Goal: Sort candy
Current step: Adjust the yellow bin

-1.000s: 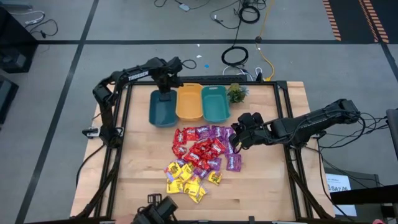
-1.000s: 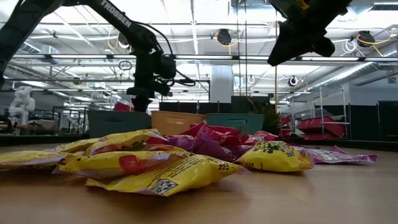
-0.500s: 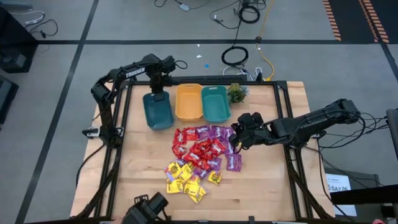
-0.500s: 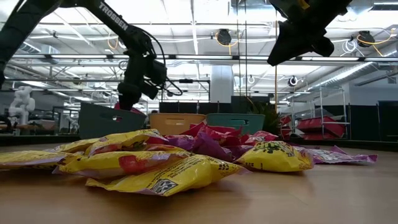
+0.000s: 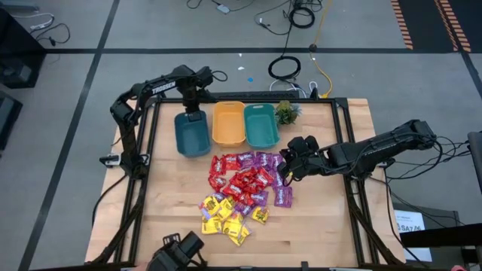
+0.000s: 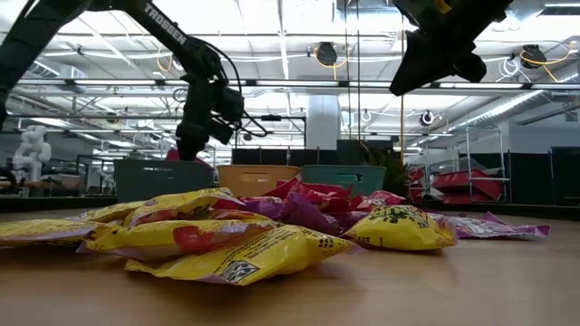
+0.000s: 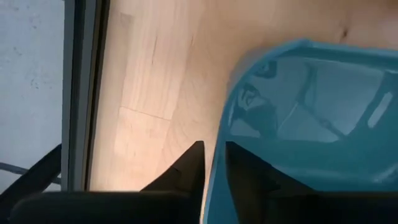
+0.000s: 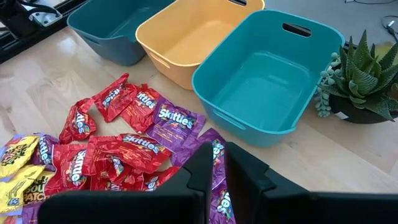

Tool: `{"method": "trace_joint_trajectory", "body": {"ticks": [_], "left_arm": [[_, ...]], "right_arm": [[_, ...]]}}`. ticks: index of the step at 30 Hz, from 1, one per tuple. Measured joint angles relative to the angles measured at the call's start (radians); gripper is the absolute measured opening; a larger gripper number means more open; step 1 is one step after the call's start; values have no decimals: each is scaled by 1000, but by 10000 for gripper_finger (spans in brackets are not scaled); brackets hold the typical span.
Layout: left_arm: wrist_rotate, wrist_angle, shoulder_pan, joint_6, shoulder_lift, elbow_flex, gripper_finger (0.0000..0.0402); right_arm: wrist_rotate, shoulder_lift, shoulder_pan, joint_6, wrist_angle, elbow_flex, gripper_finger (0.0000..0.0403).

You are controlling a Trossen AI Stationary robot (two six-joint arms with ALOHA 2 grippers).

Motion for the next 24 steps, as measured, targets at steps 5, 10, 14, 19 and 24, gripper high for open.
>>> {"method": "trace_joint_trajectory", "body": {"ticks": [5,10,14,19,24], "left_arm": [[-56,-14,0,0,-2,0,95],[-29,-22,4,1,-48,0,96],[19,-6,19,0,-133,0,96],[189,14,40,-69,-278,0,96],[538,44,34,-114,-427,-12,95]], "right_arm": [[0,-2,0,1,1,0,31],[-1,-41,-28,-17,50,0,31],[-11,-86,-90,-95,160,0,31],[-181,-106,-204,-210,304,1,31],[-375,-35,-328,-243,223,100,31]]}}
